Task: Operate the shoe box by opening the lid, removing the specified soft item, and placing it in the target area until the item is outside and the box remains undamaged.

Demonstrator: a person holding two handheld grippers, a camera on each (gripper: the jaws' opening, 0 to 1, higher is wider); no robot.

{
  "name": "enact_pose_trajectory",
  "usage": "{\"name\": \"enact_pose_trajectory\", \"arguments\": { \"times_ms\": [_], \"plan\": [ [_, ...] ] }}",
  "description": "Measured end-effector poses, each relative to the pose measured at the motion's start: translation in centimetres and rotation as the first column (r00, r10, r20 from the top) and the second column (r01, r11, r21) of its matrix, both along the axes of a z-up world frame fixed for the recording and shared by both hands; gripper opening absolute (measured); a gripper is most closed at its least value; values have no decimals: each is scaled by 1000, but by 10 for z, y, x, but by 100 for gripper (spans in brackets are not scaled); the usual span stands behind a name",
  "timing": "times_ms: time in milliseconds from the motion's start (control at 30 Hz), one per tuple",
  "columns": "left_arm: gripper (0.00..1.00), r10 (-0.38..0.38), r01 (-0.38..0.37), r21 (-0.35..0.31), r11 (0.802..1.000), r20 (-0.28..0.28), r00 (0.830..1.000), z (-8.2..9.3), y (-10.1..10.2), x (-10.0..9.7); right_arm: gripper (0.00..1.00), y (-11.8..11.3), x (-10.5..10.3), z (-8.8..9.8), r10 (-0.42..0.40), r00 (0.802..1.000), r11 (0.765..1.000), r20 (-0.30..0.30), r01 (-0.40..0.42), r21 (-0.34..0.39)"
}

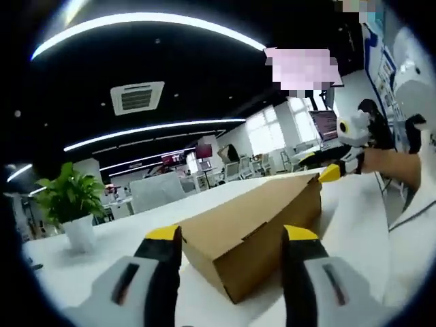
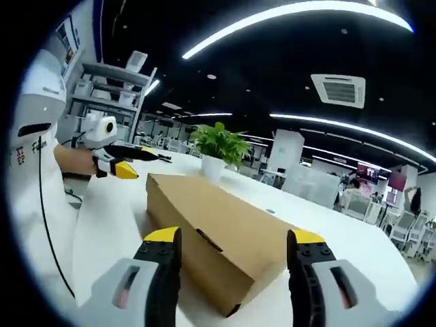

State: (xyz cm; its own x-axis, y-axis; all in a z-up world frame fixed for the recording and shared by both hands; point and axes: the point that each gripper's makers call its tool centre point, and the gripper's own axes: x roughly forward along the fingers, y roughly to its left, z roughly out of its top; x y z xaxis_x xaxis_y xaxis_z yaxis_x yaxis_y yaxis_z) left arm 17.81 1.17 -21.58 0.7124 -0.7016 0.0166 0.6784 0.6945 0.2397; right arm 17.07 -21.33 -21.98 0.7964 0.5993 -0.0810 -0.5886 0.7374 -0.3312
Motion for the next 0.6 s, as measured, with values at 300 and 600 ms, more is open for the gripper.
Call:
{"name": "enact_pose_trajectory", "arguments": {
  "times_ms": [300,600],
  "plan": [
    [66,-86,70,169,983,85,993,0,-19,-12,63,-3,-15,25,67,991,995,118,-57,-84],
    [63,-216,204,214,955,30,976,-21,-46,-34,60,-3,-29,33,130,975,984,180,-105,-142]
  ]
}}
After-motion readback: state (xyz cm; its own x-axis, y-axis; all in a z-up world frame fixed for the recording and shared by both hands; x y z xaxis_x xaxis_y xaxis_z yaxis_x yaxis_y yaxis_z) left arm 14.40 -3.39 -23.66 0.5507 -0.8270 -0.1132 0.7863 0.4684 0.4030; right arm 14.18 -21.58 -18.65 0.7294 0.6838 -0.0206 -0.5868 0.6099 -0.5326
